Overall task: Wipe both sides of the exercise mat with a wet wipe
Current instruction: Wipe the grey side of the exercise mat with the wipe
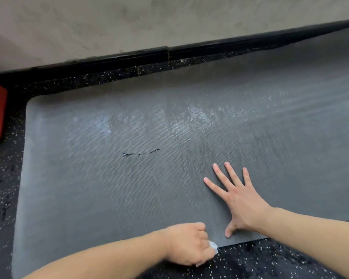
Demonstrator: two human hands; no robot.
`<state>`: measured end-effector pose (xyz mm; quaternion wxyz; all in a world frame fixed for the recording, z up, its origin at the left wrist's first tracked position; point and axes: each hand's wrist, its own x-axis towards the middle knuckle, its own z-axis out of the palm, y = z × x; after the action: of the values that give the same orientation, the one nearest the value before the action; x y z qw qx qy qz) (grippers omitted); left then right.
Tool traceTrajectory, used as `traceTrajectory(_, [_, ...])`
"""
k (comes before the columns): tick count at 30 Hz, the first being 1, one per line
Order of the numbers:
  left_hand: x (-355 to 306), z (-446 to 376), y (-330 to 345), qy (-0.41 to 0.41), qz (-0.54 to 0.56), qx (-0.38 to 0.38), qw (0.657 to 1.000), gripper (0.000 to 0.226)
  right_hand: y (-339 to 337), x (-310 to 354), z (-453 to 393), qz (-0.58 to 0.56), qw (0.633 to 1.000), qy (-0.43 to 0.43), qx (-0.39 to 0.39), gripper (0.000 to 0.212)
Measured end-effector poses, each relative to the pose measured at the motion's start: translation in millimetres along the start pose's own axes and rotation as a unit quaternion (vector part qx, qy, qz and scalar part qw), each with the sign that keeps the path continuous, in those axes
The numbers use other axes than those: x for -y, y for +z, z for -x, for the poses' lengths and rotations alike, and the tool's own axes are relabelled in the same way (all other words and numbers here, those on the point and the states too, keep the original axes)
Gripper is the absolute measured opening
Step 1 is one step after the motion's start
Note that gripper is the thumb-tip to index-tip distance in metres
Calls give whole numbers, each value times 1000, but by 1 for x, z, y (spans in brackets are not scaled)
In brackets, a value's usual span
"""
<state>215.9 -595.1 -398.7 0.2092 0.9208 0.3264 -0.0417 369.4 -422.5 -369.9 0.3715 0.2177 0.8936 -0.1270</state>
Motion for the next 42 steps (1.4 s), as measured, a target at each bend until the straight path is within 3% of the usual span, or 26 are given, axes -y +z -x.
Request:
traceTrajectory(2, [31,0,-12,-32,13,-38,999,5,1,0,-1,1,1000,3,-1,166])
traceTrajectory(4, [78,7,-22,-170,10,-126,977,13,1,-1,-1,-1,1000,5,2,166])
traceTrajectory(6, [90,14,-25,-258,10,-155,953,14,1,-1,-1,-2,1000,7,4,166])
traceTrajectory(7, [79,11,-21,-243,23,-145,959,12,1,0,-1,2,1000,8,5,166])
traceTrajectory(10, [29,2,-12,-28,63,-65,996,24,1,0,-2,10,1000,8,1,166])
traceTrajectory(11, [32,4,-12,-7,52,-57,997,26,1,1,-1,10,1000,9,-3,166])
traceTrajectory(13, [65,9,-20,-106,16,-111,988,22,1,1,-1,10,1000,8,-9,166])
traceTrajectory(15, [105,21,-31,-277,-9,-193,941,16,1,2,-1,14,1000,5,-12,166])
traceTrajectory(17, [117,26,-32,-368,-20,-231,900,19,0,2,0,16,1000,4,-10,165])
traceTrajectory(19, [92,13,-30,-329,16,-190,925,13,-1,2,0,17,1000,4,-6,165])
traceTrajectory(21, [70,5,-24,-167,3,-116,979,13,-1,3,2,15,1000,4,-4,166])
traceTrajectory(22, [76,7,-26,-126,-12,-109,986,17,0,4,2,14,1000,5,-3,165])
traceTrajectory(23, [92,11,-30,-156,-28,-118,980,17,-1,5,2,12,1000,5,-3,163])
traceTrajectory(24, [112,16,-34,-240,-29,-136,961,12,-2,6,1,5,1000,3,-5,159])
traceTrajectory(26, [151,32,-43,-436,-23,-237,868,16,-12,8,-2,-33,999,1,-23,146])
traceTrajectory(27, [159,37,-43,-480,-2,-265,836,19,-23,7,-5,-59,997,2,-43,141])
traceTrajectory(28, [155,36,-40,-482,10,-276,831,18,-37,5,-10,-77,995,4,-65,139])
traceTrajectory(29, [144,29,-39,-449,17,-265,853,15,-54,2,-18,-80,993,5,-86,140])
traceTrajectory(32, [106,9,-31,-186,-4,-168,968,8,-105,-15,-55,-50,992,23,-112,154])
traceTrajectory(33, [111,10,-31,-138,-24,-137,981,8,-117,-21,-67,-47,993,32,-99,158])
traceTrajectory(34, [127,13,-35,-145,-40,-142,978,10,-126,-25,-78,-43,995,38,-76,162])
traceTrajectory(36, [170,25,-44,-318,-30,-208,925,13,-130,-28,-93,-24,998,47,-27,168])
traceTrajectory(38, [201,43,-60,-529,18,-275,802,12,-122,-27,-100,-1,998,60,-11,172])
traceTrajectory(39, [203,44,-62,-575,38,-283,767,11,-118,-27,-101,4,998,65,-13,173])
traceTrajectory(40, [198,39,-61,-562,38,-290,773,11,-115,-27,-102,4,998,64,-18,173])
traceTrajectory(42, [171,16,-56,-415,15,-252,874,10,-113,-29,-102,-3,998,57,-32,173])
